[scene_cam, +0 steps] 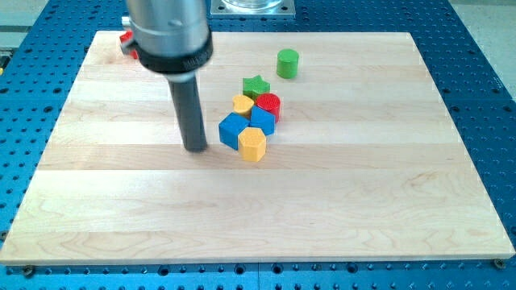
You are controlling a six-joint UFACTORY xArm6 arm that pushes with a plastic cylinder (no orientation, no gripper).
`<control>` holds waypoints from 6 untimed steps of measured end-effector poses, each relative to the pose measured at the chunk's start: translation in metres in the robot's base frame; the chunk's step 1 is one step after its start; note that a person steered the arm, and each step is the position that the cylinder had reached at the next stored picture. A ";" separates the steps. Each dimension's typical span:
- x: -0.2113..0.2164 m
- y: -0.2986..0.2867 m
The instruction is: Separate the hexagon from the cube
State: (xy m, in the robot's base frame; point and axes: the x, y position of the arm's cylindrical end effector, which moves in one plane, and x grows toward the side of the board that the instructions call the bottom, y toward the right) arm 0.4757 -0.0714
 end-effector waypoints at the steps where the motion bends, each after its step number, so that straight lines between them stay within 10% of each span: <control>1: 0.002 0.056; 6: 0.003 0.191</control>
